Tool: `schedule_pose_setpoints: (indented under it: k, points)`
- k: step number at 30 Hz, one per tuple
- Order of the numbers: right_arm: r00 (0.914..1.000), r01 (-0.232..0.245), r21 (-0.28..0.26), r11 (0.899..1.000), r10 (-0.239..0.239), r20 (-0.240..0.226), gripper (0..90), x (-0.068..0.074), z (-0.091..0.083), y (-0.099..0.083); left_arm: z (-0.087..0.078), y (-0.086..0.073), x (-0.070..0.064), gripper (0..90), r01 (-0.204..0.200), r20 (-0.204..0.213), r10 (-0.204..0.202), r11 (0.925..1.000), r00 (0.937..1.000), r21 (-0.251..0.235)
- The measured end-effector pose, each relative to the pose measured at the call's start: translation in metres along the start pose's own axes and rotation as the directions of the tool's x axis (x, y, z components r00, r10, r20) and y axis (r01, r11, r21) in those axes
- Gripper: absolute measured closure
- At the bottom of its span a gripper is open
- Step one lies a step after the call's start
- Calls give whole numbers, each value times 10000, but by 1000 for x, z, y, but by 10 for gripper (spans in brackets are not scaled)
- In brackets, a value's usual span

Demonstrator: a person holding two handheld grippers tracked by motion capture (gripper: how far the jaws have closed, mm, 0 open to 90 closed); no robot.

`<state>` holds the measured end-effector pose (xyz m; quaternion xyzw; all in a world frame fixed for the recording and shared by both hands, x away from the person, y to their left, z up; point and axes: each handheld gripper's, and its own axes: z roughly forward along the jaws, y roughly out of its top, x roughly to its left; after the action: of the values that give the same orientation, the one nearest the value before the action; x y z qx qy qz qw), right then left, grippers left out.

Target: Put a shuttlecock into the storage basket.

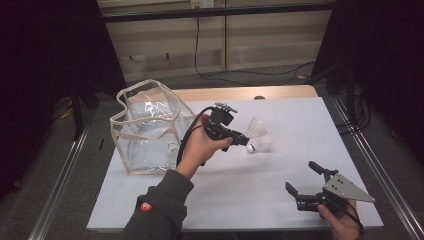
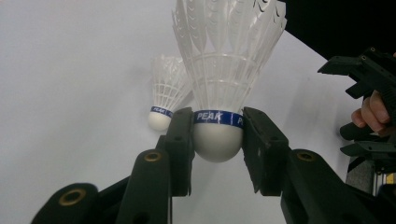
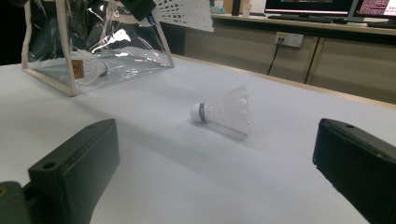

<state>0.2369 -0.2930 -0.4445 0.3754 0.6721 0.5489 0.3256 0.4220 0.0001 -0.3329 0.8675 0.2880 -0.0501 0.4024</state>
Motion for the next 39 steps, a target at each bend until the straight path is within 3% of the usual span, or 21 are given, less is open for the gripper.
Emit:
schedule_pose_setpoints:
  k: [13, 39]
  points:
    - [10000, -9, -11, 10000, 9, 16, 5, 0, 0, 0, -12, 4, 1, 651, 82, -177, -77, 9997, 9998, 248]
    - [10000, 33, 0, 10000, -33, 34, 5, 0, 0, 0, -39, 14, 5, 651, 385, -549, -381, 9992, 9978, 69]
